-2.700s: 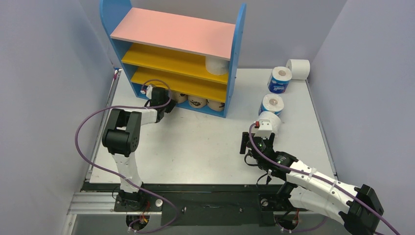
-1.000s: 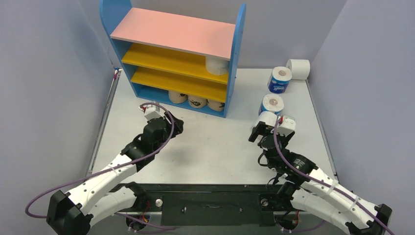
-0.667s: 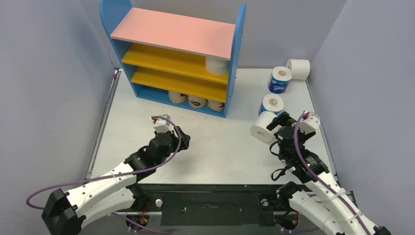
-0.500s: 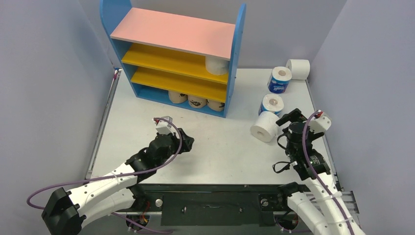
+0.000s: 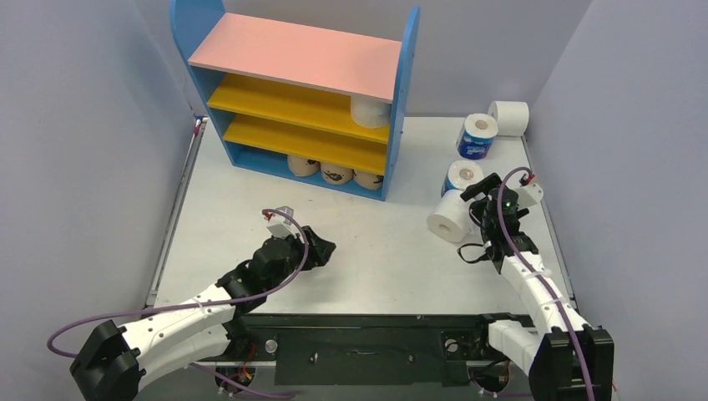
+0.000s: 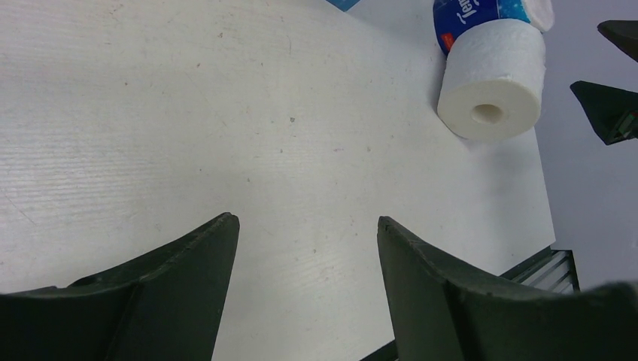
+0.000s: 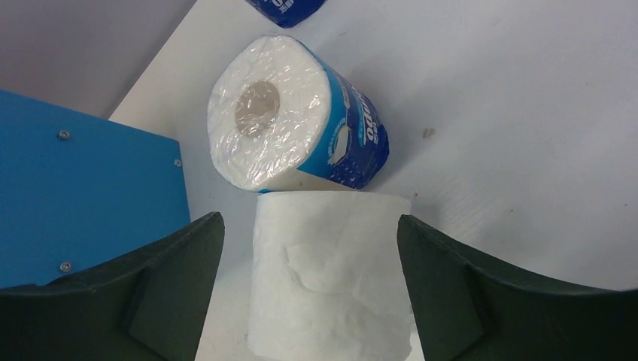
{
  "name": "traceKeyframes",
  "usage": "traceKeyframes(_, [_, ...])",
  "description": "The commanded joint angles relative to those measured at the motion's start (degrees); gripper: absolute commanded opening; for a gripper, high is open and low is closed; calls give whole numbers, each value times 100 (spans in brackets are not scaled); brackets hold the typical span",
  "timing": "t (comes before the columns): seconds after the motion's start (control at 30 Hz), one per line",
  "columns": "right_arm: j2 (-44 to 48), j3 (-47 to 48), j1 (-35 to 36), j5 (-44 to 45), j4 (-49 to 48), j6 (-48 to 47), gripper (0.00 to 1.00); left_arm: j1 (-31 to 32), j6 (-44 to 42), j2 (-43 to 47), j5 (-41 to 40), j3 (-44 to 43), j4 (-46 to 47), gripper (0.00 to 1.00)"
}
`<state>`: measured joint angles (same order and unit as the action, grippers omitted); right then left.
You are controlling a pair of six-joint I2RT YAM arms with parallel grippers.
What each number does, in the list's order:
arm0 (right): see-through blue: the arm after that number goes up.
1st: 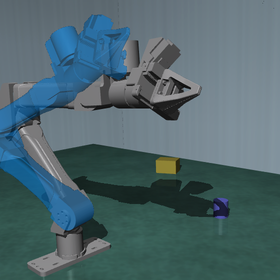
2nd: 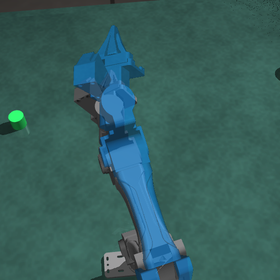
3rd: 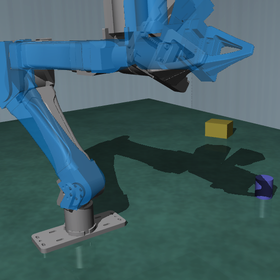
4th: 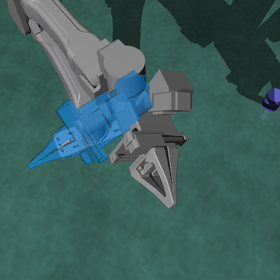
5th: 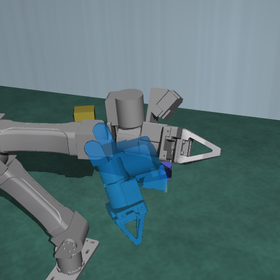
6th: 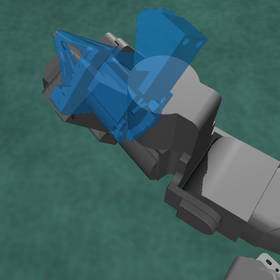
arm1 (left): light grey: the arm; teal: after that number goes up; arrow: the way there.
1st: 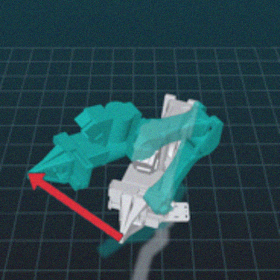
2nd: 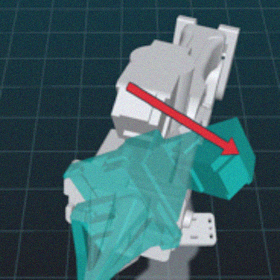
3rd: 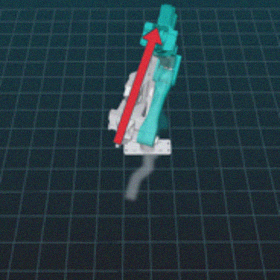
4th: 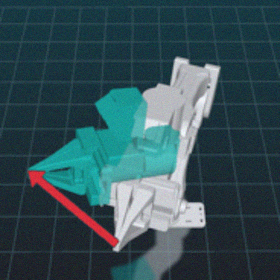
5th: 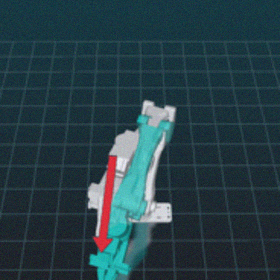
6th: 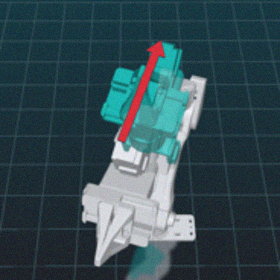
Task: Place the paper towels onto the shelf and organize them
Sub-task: Pick up the paper towel from the center of the board.
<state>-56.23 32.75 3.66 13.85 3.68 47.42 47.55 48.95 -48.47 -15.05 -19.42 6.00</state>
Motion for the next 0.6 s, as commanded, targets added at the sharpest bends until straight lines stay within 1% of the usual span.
traceKeyframes(0.0, [-321, 27, -132, -322, -844, -148, 80, 18, 154, 210, -64, 67, 249, 65])
traceKeyframes(0.17, [-750, -28, -171, -362, -1060, -202, 80, 18, 140, 255, -157, 68, 170, 65])
traceKeyframes(0.3, [-804, -141, -70, -321, -1094, -161, 80, 17, 100, 215, -225, 19, 106, 65])
traceKeyframes(0.57, [-629, -317, 721, 351, -573, -99, 80, 22, 185, 162, -245, 19, 75, 65])
